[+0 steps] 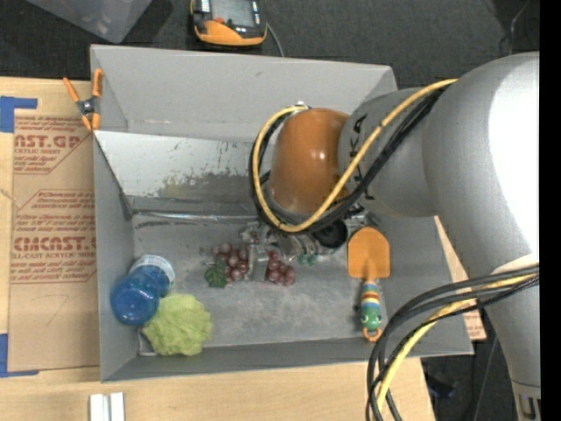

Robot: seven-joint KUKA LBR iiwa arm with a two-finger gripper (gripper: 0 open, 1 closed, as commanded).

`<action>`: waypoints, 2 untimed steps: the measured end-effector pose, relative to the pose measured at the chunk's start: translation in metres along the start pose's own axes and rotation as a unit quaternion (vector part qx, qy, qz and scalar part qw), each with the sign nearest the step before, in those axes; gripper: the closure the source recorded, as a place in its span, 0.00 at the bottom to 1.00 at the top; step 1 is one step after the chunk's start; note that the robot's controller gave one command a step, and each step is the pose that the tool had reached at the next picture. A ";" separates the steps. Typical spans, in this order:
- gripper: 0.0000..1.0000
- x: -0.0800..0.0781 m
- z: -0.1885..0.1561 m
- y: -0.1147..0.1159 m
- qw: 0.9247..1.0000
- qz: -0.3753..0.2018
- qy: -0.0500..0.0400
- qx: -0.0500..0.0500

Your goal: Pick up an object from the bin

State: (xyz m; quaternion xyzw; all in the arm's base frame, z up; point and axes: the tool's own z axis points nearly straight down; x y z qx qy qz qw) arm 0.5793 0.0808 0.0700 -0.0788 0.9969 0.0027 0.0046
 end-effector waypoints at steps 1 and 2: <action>1.00 0.000 0.000 0.000 1.000 0.000 0.000 0.000; 1.00 0.002 -0.035 0.001 1.000 0.000 0.004 0.000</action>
Offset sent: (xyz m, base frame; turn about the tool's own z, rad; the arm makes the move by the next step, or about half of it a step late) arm -0.0002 0.0001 0.0602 0.0000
